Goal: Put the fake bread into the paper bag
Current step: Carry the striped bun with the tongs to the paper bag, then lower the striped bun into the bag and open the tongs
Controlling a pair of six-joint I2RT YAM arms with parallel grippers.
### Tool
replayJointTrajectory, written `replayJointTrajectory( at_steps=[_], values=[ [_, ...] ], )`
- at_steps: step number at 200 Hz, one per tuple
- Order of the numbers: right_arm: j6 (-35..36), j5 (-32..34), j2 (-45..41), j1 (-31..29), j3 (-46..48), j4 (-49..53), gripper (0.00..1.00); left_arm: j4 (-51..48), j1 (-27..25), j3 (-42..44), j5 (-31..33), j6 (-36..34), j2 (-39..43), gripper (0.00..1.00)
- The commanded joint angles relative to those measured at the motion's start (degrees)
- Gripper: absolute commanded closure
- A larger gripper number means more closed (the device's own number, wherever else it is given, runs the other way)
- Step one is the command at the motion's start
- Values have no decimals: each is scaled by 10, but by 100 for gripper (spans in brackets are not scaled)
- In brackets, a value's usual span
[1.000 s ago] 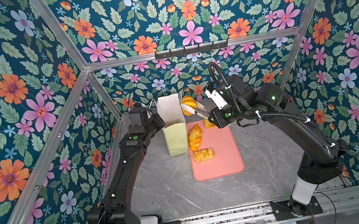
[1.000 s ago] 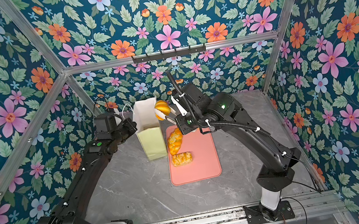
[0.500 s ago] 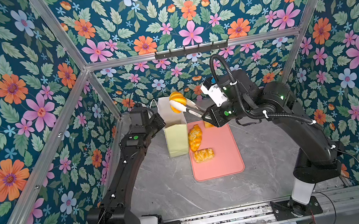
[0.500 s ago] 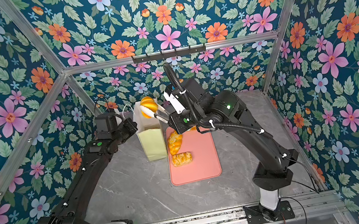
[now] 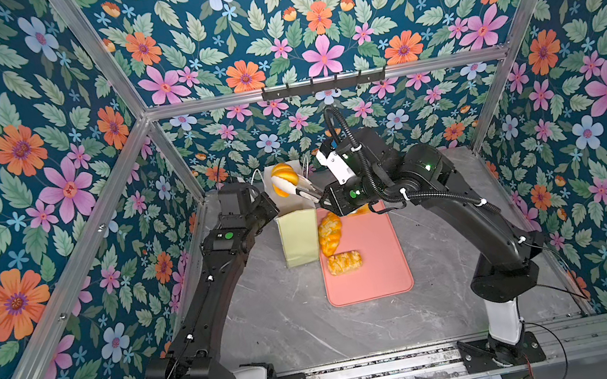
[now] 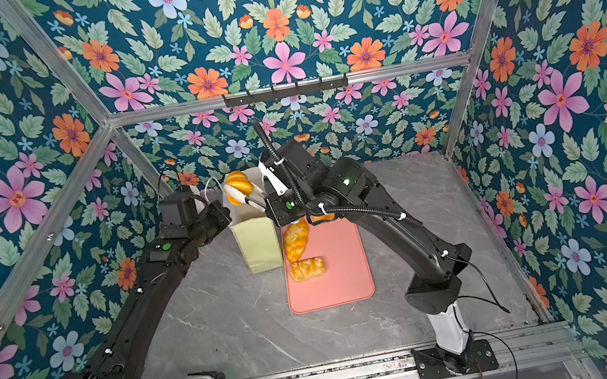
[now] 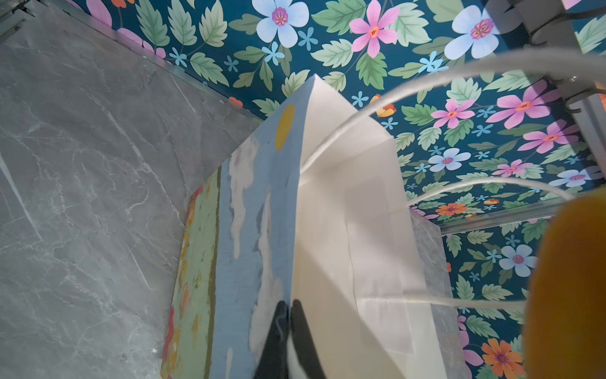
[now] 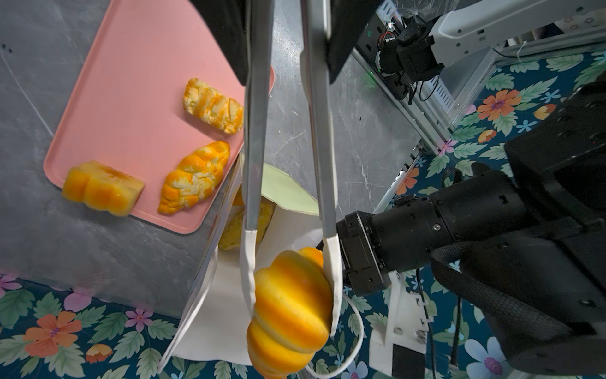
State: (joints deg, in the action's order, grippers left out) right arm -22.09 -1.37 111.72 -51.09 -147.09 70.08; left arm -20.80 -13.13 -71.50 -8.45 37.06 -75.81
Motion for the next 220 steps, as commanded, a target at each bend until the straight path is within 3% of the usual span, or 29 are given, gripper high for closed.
replayJointTrajectory(
  at_steps=[1,220],
  values=[
    [-9,0,13,-1,-11,-30,66,18,0,2,5,0,4,100],
    [29,51,112,-1,-57,29,66,23,0,4,-5,-3,-6,100]
  ],
)
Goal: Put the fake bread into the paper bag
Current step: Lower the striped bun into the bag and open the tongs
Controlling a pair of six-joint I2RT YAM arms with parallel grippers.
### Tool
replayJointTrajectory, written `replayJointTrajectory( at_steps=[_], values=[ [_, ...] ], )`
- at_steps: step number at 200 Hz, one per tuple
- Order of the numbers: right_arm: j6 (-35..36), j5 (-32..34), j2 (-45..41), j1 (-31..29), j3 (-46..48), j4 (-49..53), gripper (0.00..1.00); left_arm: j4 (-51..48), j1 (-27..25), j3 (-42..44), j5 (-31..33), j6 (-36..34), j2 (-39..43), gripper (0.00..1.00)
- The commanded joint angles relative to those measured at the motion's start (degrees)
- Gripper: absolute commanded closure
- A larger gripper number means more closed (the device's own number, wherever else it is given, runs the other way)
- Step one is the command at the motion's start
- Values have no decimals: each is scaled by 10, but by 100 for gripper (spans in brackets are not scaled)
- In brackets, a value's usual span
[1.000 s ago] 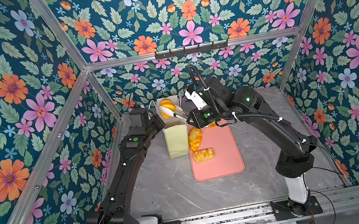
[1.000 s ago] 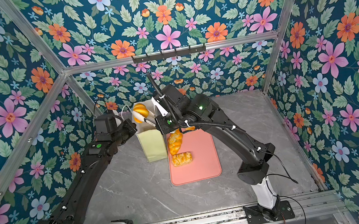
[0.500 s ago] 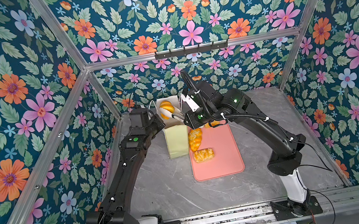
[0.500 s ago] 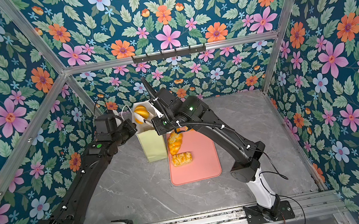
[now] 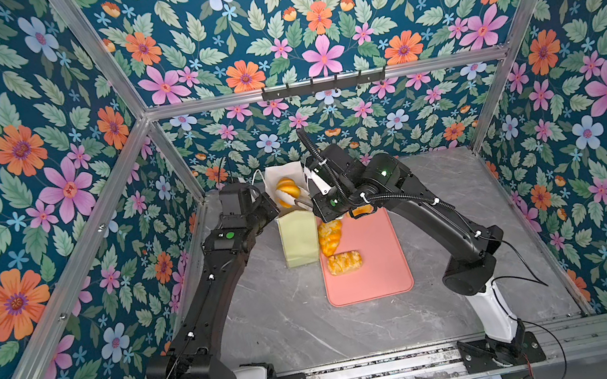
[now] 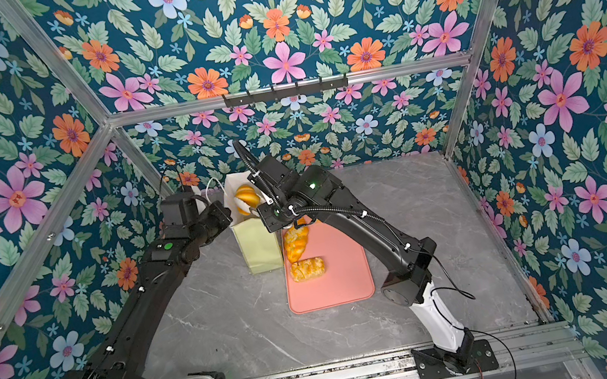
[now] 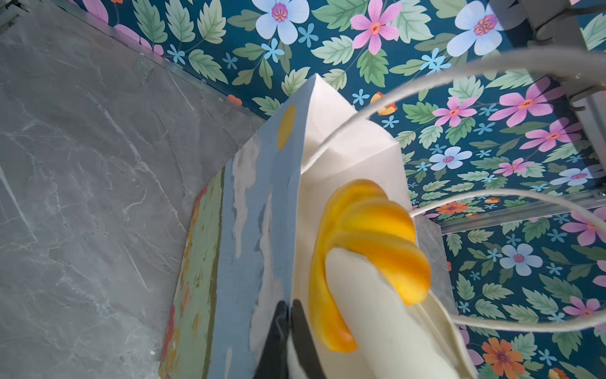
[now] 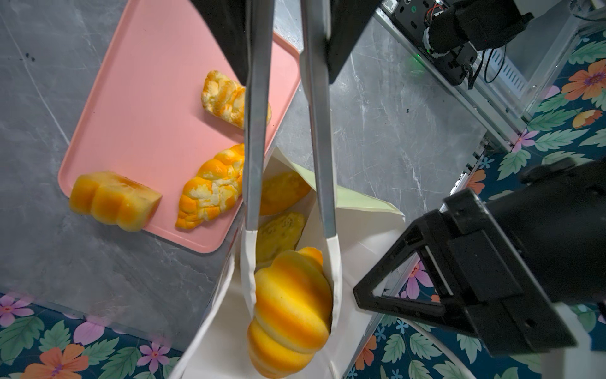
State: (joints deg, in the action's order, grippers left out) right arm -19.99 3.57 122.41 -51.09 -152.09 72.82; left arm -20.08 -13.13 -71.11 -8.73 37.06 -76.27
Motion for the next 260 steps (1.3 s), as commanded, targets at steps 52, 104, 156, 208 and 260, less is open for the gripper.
replayJointTrajectory(
  at_steps=[52,104,156,208,260],
  values=[
    [11,-7,14,-1,-10,6,66,15,-1,1,-4,-3,-3,100],
    [12,-12,21,-1,-18,13,65,15,-1,0,-4,-4,-3,100],
    [12,-15,19,-1,-22,15,58,15,-1,0,-6,-4,-3,100],
    [16,-19,9,-2,-22,14,54,15,-1,2,-10,-5,-5,100],
    [19,-31,-9,-5,-23,8,54,15,-1,1,-7,-4,-3,100]
  ],
)
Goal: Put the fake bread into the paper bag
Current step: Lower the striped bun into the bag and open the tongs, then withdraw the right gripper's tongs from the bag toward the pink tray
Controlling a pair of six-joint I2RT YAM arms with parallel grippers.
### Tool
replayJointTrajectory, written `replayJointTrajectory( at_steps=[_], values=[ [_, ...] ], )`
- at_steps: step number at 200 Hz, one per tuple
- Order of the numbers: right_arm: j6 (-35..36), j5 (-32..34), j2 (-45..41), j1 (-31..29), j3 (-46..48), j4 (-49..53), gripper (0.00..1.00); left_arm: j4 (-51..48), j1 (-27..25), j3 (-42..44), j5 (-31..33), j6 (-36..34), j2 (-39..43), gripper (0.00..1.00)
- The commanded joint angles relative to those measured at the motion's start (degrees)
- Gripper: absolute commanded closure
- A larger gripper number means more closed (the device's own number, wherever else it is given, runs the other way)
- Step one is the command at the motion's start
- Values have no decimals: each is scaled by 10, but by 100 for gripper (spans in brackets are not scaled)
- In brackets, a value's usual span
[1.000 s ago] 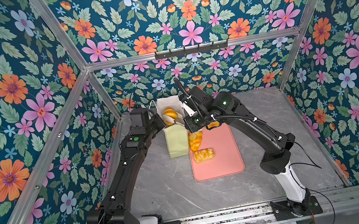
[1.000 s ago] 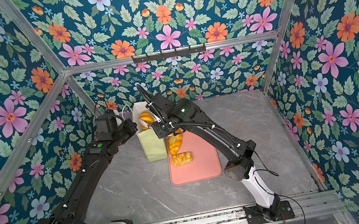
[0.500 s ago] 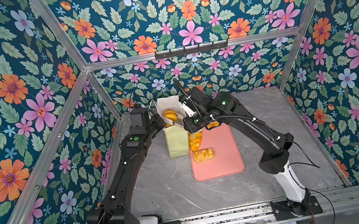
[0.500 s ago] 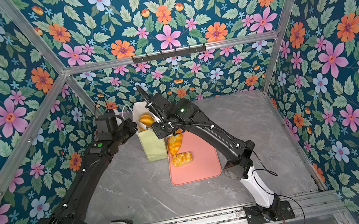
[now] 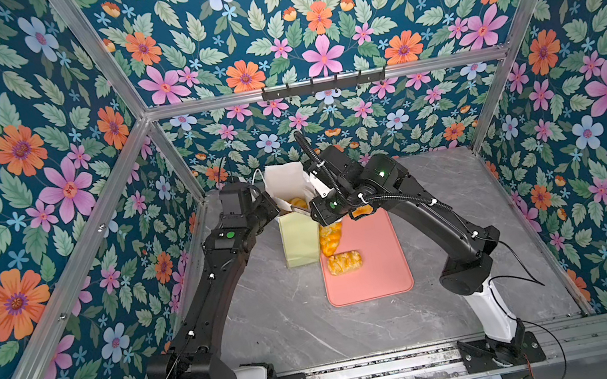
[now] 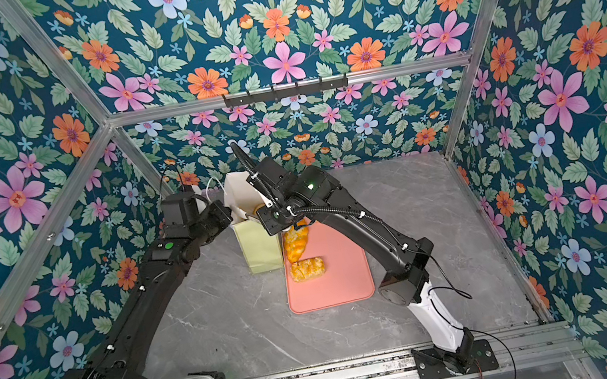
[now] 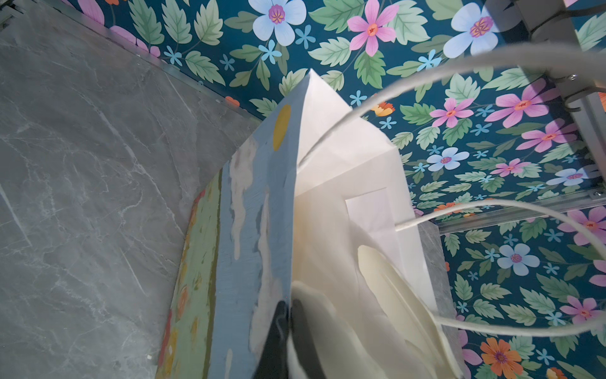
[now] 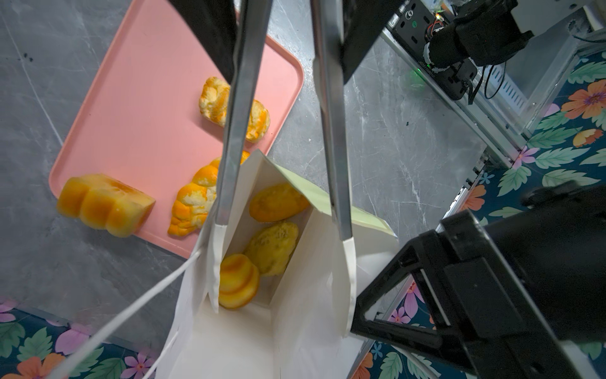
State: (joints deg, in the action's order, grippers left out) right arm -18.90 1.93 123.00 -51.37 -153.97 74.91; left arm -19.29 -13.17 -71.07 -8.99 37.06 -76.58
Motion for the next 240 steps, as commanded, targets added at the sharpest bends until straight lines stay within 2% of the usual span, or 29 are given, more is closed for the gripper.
replayJointTrajectory(
  at_steps=[1,49,112,197,240],
  values=[
    [8,-15,-15,-2,-5,-13,54,7,-1,0,-4,-4,-1,100],
    [17,-24,-45,-8,-5,-20,54,7,-1,1,-4,-4,-2,100],
    [46,-82,-114,-9,21,-36,57,4,-1,2,-3,-4,0,100],
    [116,-25,-216,-9,122,-14,58,5,-1,4,-4,-5,-1,100],
    [132,6,-272,-9,215,-10,58,5,-1,4,-2,-7,-1,100]
  ],
)
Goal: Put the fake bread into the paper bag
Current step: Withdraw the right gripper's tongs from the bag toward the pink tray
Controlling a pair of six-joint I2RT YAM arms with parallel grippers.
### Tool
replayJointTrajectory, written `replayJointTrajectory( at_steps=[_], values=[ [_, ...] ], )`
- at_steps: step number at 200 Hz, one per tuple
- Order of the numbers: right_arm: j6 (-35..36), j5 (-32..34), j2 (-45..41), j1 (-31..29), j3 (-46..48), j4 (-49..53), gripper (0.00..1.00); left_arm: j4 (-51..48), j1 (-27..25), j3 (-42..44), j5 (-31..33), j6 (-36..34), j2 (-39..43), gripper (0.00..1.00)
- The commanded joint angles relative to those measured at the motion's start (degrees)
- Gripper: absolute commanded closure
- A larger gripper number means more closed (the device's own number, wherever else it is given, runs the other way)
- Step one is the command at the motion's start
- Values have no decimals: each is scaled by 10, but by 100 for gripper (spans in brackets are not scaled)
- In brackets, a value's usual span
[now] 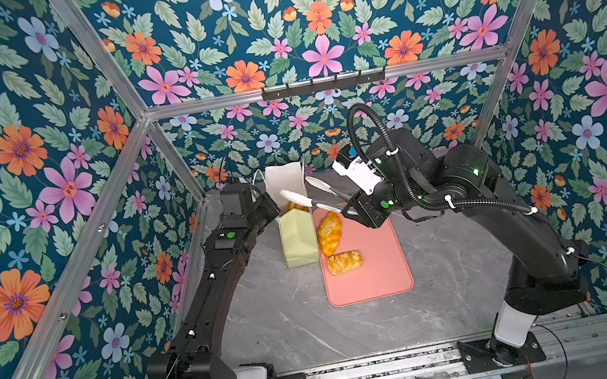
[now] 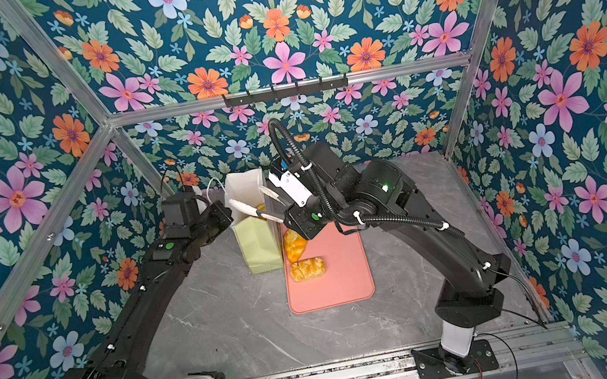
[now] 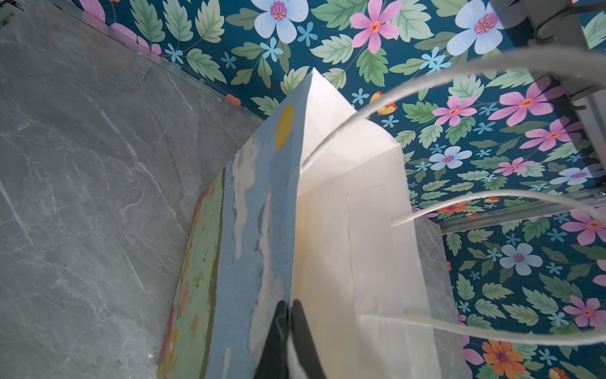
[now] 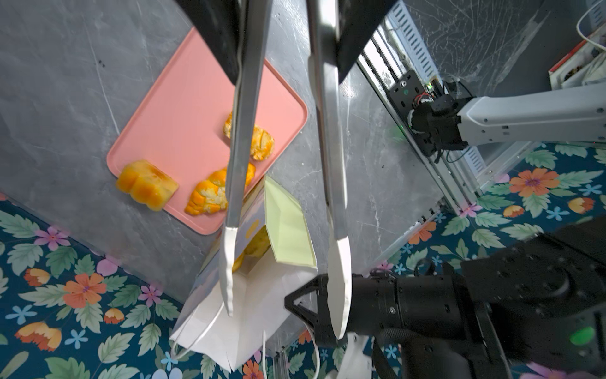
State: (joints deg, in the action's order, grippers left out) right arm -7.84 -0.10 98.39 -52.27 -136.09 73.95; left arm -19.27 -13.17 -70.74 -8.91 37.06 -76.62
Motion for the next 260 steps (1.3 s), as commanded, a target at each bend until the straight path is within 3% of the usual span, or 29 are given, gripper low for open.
replayJointTrajectory(
  at_steps=[1,94,126,162,224,260],
  values=[
    [21,27,-27,0,39,0,58,4,-1,1,-3,-7,-1,100],
    [86,46,-190,14,287,-22,54,0,-1,-2,1,-13,0,97],
    [116,10,-230,55,372,-47,54,-4,-1,-8,1,-14,-1,92],
    [223,7,-250,74,490,-76,52,-13,-1,-15,2,-19,1,82],
    [305,-7,-245,74,525,-93,52,-32,-1,-26,15,-30,6,77],
    [353,38,-219,75,521,-101,53,-38,0,-30,17,-35,7,77]
  ],
)
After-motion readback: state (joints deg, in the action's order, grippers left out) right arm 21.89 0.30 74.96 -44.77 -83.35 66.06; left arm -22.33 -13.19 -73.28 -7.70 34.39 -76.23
